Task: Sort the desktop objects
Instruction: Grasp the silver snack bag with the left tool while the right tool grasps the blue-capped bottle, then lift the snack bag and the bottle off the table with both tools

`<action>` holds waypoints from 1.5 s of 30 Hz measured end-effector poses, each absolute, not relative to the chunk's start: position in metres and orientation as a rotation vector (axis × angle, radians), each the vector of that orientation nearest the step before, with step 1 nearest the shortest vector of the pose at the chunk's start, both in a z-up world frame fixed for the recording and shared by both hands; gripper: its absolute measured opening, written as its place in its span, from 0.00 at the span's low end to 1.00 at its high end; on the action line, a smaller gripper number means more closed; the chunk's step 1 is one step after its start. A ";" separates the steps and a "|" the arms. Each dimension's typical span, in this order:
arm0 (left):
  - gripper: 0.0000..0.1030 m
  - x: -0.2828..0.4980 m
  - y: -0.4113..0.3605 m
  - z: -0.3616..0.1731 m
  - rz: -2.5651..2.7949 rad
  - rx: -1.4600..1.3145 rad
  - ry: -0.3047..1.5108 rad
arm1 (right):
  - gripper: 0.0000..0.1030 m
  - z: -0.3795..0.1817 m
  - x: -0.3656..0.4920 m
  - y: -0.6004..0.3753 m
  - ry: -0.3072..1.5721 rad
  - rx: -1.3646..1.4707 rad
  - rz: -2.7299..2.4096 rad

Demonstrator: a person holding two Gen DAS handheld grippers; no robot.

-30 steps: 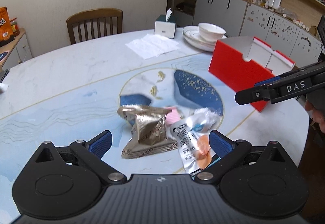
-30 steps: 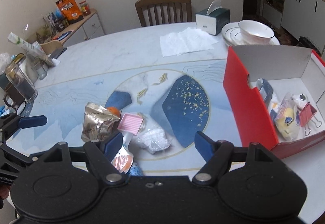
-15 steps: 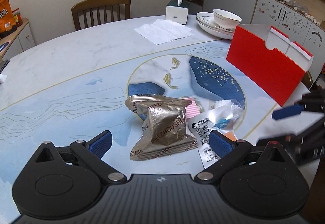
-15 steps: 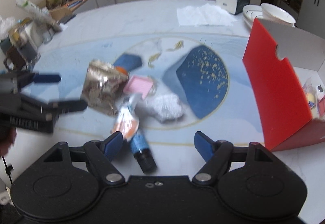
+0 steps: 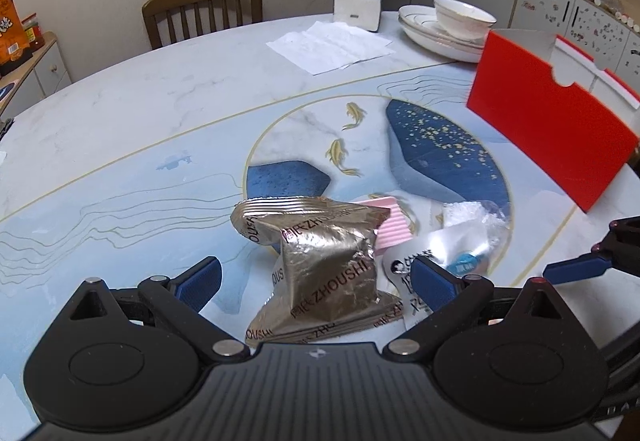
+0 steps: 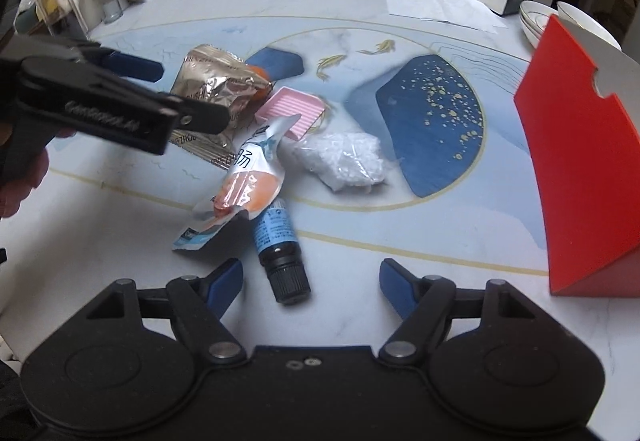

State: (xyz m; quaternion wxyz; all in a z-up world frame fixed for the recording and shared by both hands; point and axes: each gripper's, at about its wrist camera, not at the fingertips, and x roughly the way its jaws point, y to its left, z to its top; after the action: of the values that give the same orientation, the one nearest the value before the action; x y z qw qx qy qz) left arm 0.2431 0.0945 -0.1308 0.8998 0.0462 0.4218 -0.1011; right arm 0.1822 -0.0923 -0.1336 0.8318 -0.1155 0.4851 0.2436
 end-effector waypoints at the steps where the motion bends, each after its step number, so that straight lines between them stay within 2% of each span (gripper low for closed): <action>1: 0.96 0.244 0.094 -0.132 -0.206 0.094 0.874 | 0.67 -0.134 0.183 -0.090 1.025 -0.257 0.521; 4: 0.95 0.247 0.094 -0.133 -0.201 0.094 0.876 | 0.61 -0.138 0.186 -0.086 1.024 -0.269 0.535; 7: 0.90 0.249 0.093 -0.134 -0.199 0.090 0.888 | 0.59 -0.138 0.187 -0.082 1.011 -0.284 0.546; 9: 0.86 0.249 0.094 -0.135 -0.196 0.090 0.889 | 0.54 -0.137 0.188 -0.079 1.005 -0.289 0.555; 14: 0.69 0.249 0.095 -0.135 -0.199 0.080 0.899 | 0.44 -0.137 0.190 -0.075 0.992 -0.306 0.576; 18: 0.62 0.249 0.097 -0.134 -0.199 0.078 0.905 | 0.36 -0.137 0.189 -0.073 0.986 -0.310 0.590; 20: 0.53 0.249 0.097 -0.133 -0.204 0.071 0.909 | 0.33 -0.137 0.189 -0.073 0.983 -0.308 0.588; 23: 0.50 0.248 0.097 -0.133 -0.202 0.068 0.914 | 0.23 -0.136 0.190 -0.075 0.984 -0.297 0.583; 30: 0.44 0.244 0.100 -0.132 -0.196 0.049 0.925 | 0.22 -0.135 0.189 -0.087 0.990 -0.289 0.546; 45: 0.43 0.218 0.103 -0.119 -0.176 0.004 0.933 | 0.22 -0.127 0.183 -0.135 1.002 -0.217 0.467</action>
State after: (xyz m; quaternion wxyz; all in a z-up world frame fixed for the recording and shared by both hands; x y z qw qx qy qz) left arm 0.2176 0.1032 -0.1187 0.8894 0.0021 0.4493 -0.0847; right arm 0.1831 -0.1346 -0.1273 0.8455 -0.1027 0.4750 0.2213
